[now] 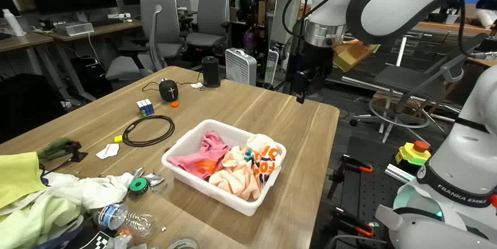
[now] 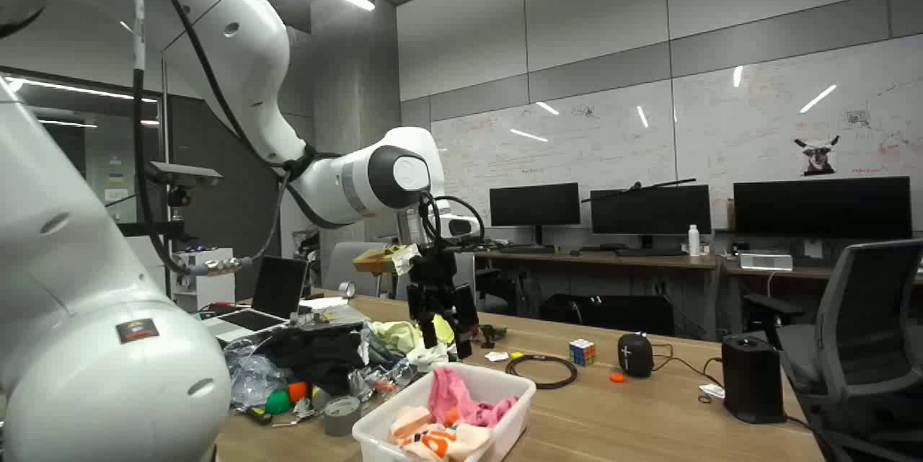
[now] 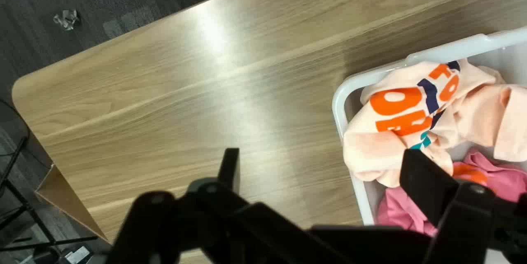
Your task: Pick up the cloths from the plastic container and put them on the table.
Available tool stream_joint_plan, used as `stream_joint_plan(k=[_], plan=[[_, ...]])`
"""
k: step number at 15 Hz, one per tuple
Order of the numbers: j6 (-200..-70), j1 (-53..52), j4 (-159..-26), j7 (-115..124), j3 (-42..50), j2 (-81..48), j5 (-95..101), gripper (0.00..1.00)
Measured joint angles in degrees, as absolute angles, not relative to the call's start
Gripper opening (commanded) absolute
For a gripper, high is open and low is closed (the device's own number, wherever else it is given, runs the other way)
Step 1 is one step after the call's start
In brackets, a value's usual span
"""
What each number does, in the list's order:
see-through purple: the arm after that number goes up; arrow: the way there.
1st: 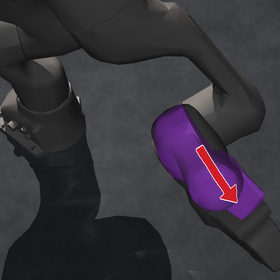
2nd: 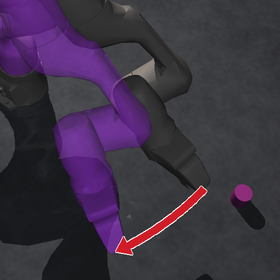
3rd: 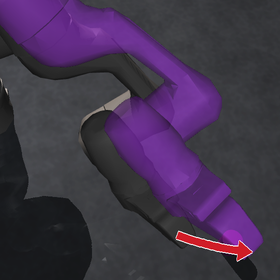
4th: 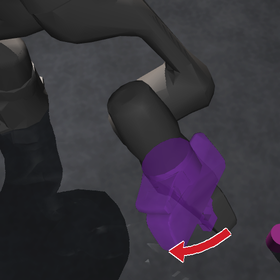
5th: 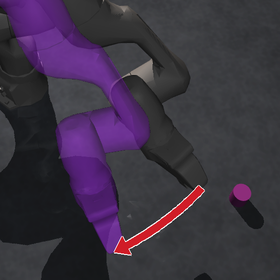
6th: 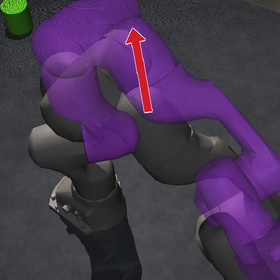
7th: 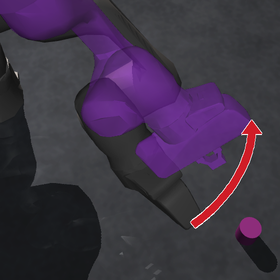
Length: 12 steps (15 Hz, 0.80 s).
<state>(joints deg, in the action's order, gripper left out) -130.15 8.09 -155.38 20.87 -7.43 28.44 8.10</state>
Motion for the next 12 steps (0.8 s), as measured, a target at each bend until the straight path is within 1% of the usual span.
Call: stream_joint_plan(k=[12], plan=[[-130.23,7.52,-155.26,20.87,-7.38,28.22,8.09,1.00]])
